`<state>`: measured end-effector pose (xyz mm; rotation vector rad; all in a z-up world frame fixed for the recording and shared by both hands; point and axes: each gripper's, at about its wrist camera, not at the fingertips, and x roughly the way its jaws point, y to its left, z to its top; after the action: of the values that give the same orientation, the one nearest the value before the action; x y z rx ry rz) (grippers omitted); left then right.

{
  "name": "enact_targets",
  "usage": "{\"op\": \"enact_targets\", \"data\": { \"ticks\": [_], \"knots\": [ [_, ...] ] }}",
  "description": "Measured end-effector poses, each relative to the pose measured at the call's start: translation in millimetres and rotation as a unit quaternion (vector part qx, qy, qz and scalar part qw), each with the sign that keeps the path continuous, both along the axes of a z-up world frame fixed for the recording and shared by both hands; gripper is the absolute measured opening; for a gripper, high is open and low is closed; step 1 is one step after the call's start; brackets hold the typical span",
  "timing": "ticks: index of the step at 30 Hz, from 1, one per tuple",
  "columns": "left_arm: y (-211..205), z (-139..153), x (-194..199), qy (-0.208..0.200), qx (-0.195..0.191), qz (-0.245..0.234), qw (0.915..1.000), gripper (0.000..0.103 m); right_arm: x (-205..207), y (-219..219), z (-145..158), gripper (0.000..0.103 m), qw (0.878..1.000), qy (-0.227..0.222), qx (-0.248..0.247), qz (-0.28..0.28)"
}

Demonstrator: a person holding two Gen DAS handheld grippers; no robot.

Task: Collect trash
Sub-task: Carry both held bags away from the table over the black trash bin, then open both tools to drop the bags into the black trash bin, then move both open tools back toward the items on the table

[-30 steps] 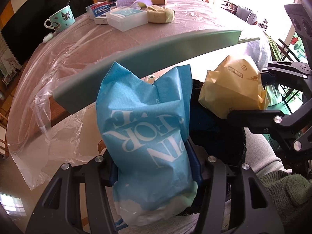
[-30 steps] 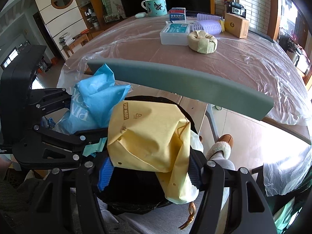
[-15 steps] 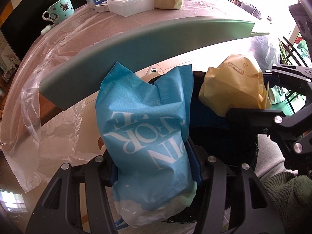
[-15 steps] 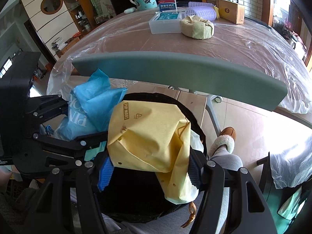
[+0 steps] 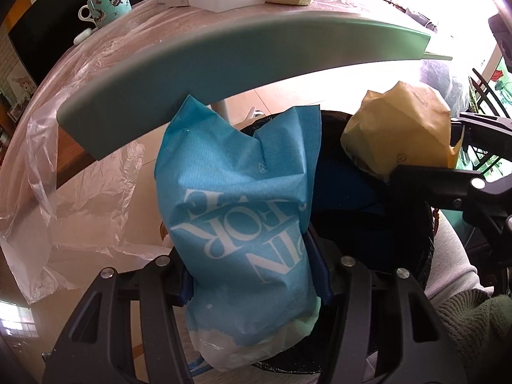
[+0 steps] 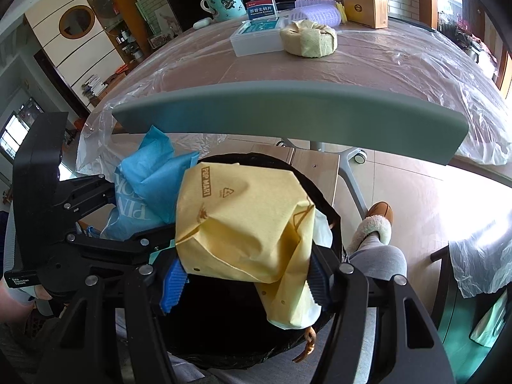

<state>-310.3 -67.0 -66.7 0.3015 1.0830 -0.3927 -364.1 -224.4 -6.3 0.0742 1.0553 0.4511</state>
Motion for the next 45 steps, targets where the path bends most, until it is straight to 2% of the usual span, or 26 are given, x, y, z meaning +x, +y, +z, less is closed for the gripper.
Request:
{"op": "enact_targets", "data": {
  "ticks": [17,18,20,21,22,23,25,29,33,35,36,38,40,41,44,45],
  "knots": [
    [-3.0,-6.0,0.3,0.006,0.009,-0.008,0.9999,0.056,-2.9,12.9,-2.8,0.062,1.0,0.0,-0.01,0.003],
    [-3.1,-4.3,-1.3,0.003,0.004,-0.015,0.9999,0.057,-3.3,13.6,-2.5,0.063,1.0,0.0,-0.01,0.005],
    [0.1,0.0,-2.0,-0.005,-0.009,-0.015,0.9998,0.07,-5.3,14.4,0.6,0.066,1.0,-0.007,-0.008,0.004],
    [1.8,2.4,-1.9,-0.009,-0.015,-0.013,0.9998,0.08,-5.9,14.4,2.1,0.072,1.0,-0.008,-0.007,0.004],
    [4.2,6.1,-1.6,-0.014,-0.023,-0.011,0.9996,0.086,-7.0,13.7,4.6,0.075,1.0,-0.014,-0.005,0.001],
    [5.8,8.5,-1.3,-0.016,-0.029,-0.011,0.9994,0.086,-8.1,13.1,6.7,0.079,1.0,-0.018,-0.003,-0.001],
    [8.2,11.8,0.3,-0.016,-0.031,-0.008,0.9994,0.086,-10.2,12.7,12.2,0.079,1.0,-0.028,-0.007,-0.002],
    [13.5,27.6,-3.4,-0.031,-0.032,-0.011,0.9989,0.086,-17.1,7.2,34.4,0.082,0.997,-0.073,-0.022,-0.01],
    [26.4,68.4,-7.5,-0.068,-0.064,-0.01,0.9956,0.086,-26.1,-7.3,80.0,0.095,0.985,-0.168,-0.029,-0.035],
    [35.5,99.1,-7.2,-0.104,-0.089,0.002,0.9906,0.087,-32.6,-18.4,108.3,0.099,0.971,-0.231,-0.023,-0.057],
    [41.2,116.4,-6.0,-0.128,-0.107,0.012,0.9859,0.098,-36.3,-24.0,122.5,0.099,0.96,-0.269,-0.018,-0.071],
    [51.6,142.0,-3.6,-0.175,-0.157,0.027,0.9717,0.102,-37.1,-32.4,141.1,0.099,0.941,-0.324,-0.009,-0.1],
    [58.6,152.6,6.1,-0.204,-0.211,0.025,0.9556,0.102,-24.4,-37.1,147.7,0.099,0.937,-0.331,-0.008,-0.111],
    [57.8,154.3,16.8,-0.196,-0.219,0.029,0.9554,0.102,-15.3,-38.0,148.5,0.099,0.941,-0.32,-0.009,-0.11],
    [48.1,150.0,51.0,-0.15,-0.201,0.058,0.9662,0.102,14.1,-37.4,140.7,0.099,0.955,-0.279,-0.022,-0.098],
    [46.4,147.9,58.3,-0.144,-0.205,0.062,0.9661,0.102,23.4,-35.7,135.2,0.099,0.959,-0.268,-0.029,-0.09]
  ]
}}
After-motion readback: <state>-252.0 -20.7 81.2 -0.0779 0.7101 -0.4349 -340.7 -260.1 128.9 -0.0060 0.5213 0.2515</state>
